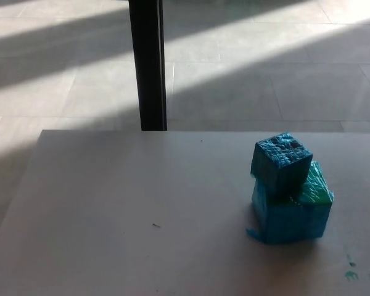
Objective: The robot uses its right hand to pick up the small cube kept on the middle on the desk and place it on the bigger cube kept next to it
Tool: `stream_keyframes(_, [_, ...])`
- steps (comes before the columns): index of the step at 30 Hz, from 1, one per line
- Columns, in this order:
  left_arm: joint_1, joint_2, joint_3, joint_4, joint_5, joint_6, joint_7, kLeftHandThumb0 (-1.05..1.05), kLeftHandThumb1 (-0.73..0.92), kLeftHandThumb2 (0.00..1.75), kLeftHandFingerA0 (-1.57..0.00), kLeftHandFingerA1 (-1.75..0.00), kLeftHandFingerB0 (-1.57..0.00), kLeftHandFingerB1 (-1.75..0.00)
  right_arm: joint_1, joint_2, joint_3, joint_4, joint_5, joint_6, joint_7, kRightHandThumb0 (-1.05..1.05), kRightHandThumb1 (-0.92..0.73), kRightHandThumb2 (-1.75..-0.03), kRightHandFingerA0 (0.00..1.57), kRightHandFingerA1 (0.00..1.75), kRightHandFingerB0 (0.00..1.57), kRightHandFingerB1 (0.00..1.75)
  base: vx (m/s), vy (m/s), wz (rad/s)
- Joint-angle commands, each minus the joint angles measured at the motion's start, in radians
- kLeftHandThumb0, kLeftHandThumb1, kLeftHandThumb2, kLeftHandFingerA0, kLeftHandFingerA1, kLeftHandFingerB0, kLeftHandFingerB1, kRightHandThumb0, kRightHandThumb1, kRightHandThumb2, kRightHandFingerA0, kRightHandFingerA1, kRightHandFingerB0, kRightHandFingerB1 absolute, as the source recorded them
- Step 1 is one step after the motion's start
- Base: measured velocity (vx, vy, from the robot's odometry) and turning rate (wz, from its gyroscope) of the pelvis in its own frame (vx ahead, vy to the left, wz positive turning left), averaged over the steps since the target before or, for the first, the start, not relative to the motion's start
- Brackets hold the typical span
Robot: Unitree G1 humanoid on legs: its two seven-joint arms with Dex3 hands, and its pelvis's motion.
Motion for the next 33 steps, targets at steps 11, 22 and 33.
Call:
stream_keyframes(11, [0.01, 0.009, 0.018, 0.028, -0.018, -0.017, -0.006, -1.02, 0.88, 0.66, -0.4, -0.55, -0.36, -0.39, 0.41, -0.024, -0.379, 0.12, 0.169, 0.051, -0.31, -0.81, -0.52, -0.79, 0.0, 0.09, 0.0, 0.04, 0.0, 0.0, 0.0])
stream_keyframes(22, [0.026, -0.002, 0.015, -0.002, -0.014, -0.01, 0.008, -1.01, 0.68, 1.13, -0.39, -0.63, -0.34, -0.5, 0.675, 0.117, -0.615, 0.278, 0.317, 0.061, -0.478, -1.05, -0.62, -1.0, 0.0, 0.21, 0.0, 0.26, 0.0, 0.0, 0.0])
stream_keyframes(33, [0.022, -0.018, 0.019, 0.008, -0.02, -0.011, 0.011, -0.97, 0.65, 1.13, -0.42, -0.65, -0.29, -0.49, 0.748, 0.242, -0.744, 0.311, 0.424, 0.083, -0.505, -1.05, -0.63, -0.96, 0.0, 0.14, 0.05, 0.29, 0.0, 0.0, 0.0])
